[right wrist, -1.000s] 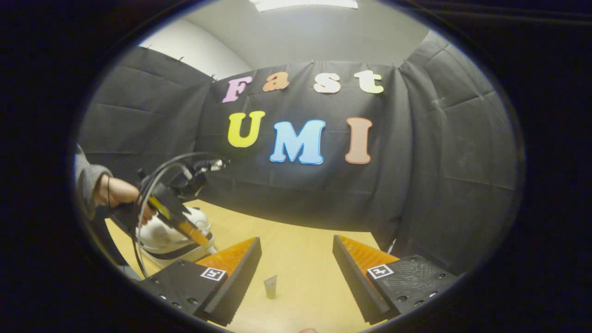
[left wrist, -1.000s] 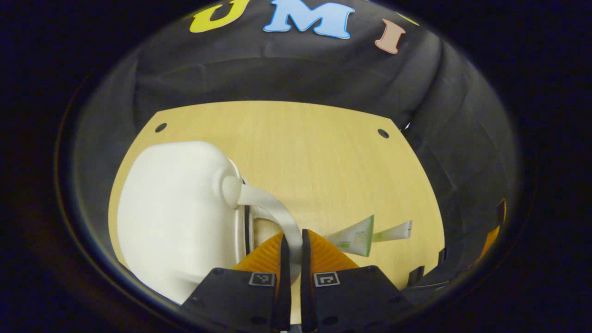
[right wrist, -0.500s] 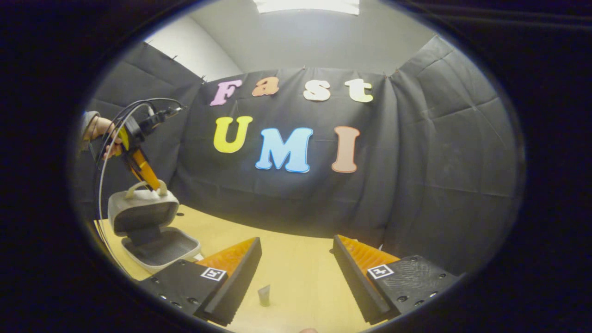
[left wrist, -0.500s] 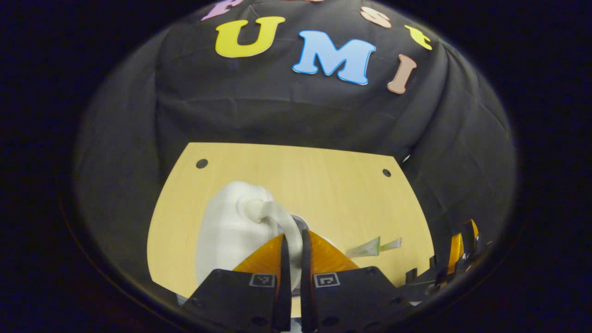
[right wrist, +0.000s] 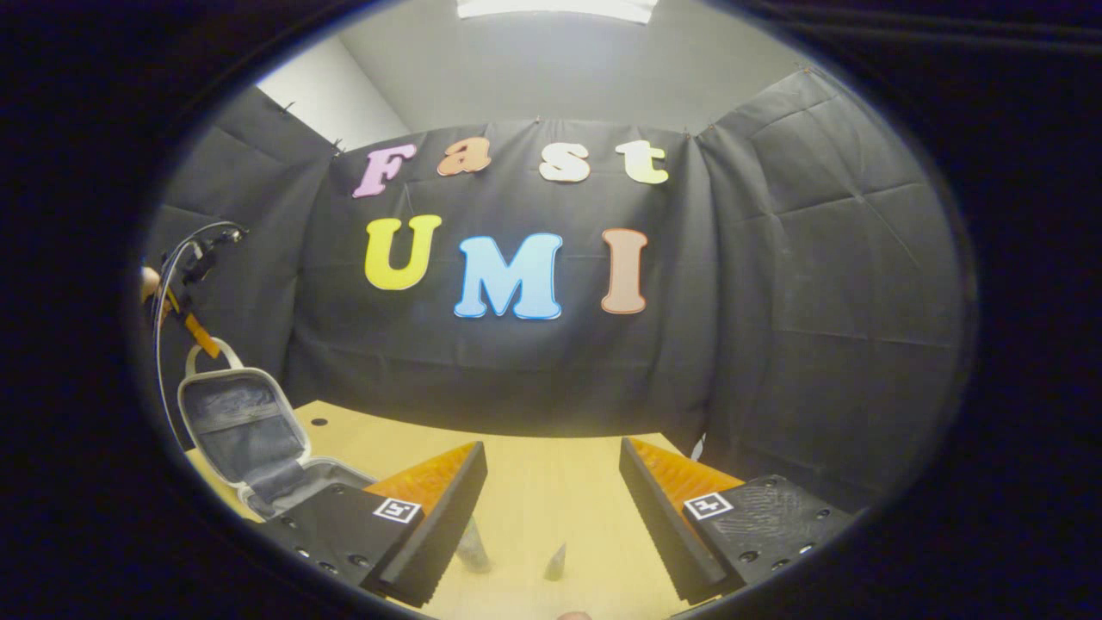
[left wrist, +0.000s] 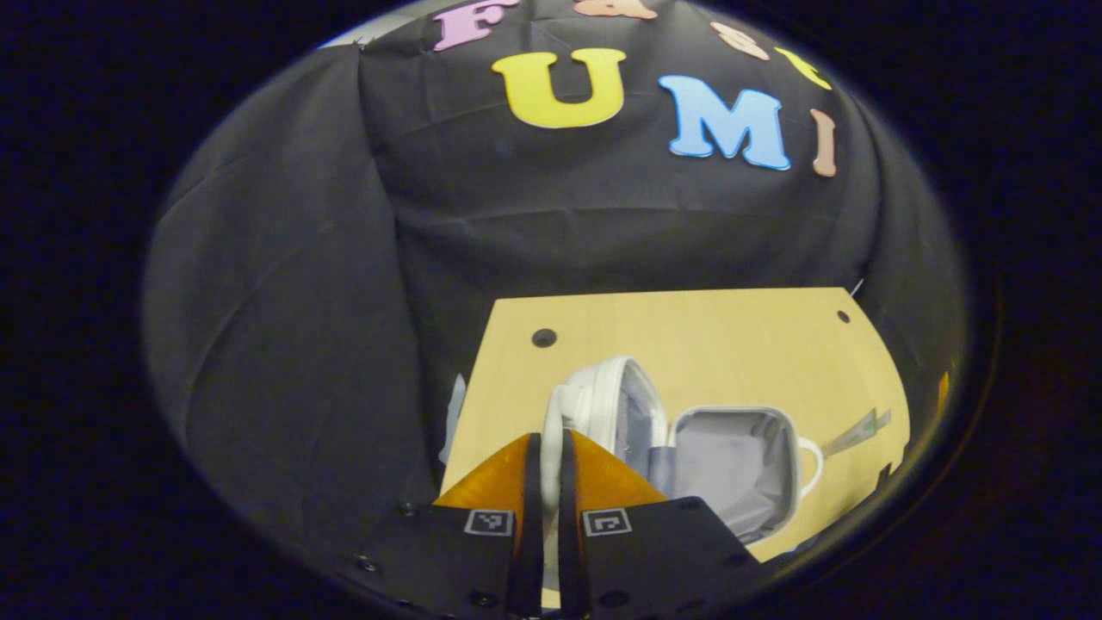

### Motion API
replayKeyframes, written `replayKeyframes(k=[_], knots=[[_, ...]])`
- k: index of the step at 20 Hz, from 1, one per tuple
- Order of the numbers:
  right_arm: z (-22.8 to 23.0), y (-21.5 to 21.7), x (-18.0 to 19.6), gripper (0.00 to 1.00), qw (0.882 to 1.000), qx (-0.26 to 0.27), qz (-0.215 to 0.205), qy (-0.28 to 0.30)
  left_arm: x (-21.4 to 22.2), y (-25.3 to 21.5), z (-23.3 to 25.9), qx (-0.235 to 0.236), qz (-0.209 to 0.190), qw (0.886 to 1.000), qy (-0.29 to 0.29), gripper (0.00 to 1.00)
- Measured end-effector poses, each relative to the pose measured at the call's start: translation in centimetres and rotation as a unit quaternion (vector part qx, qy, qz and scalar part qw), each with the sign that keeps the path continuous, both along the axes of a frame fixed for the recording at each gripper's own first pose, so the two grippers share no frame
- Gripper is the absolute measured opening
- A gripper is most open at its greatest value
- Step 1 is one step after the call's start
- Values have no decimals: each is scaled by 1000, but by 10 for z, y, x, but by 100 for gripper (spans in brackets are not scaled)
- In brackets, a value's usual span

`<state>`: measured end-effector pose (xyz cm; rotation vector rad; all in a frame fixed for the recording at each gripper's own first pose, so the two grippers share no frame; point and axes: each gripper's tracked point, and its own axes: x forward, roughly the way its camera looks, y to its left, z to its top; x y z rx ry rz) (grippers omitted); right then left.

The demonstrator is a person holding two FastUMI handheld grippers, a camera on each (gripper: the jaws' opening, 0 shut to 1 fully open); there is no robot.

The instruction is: First open the suitcase, pack the skin care products into it, and then close the suitcase.

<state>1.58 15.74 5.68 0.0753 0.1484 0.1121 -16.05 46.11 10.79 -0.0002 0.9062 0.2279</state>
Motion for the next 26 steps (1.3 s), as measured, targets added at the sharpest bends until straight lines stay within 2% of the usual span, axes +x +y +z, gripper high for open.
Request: replayKeyframes(k=[3, 6, 9, 12, 16, 18, 21, 26], knots=[[-12, 1, -6, 94, 998, 26, -32, 40, -11, 53, -58, -8, 20, 999, 30, 15], [-14, -18, -7, 94, 995, 9, -85, 52, -27, 98, -127, -38, 38, 997, 46, 16], [-5, -30, -10, 94, 992, -8, -119, 48, -38, 117, -189, -72, 51, 994, 62, 16], [6, -29, -12, 94, 991, -25, -125, 37, -49, 125, -218, -84, 59, 992, 68, 16], [11, -14, -15, 94, 993, -36, -110, 30, -49, 141, -228, -79, 88, 992, 52, 34], [15, -7, -14, 94, 994, -39, -101, 25, -43, 143, -220, -71, 91, 993, 27, 37], [22, -2, -16, 94, 995, -44, -92, 13, -36, 146, -197, -33, 94, 995, -17, 97], [26, -1, -19, 94, 996, -51, -71, 1, -33, 122, -125, -4, 100, 988, -115, 97]])
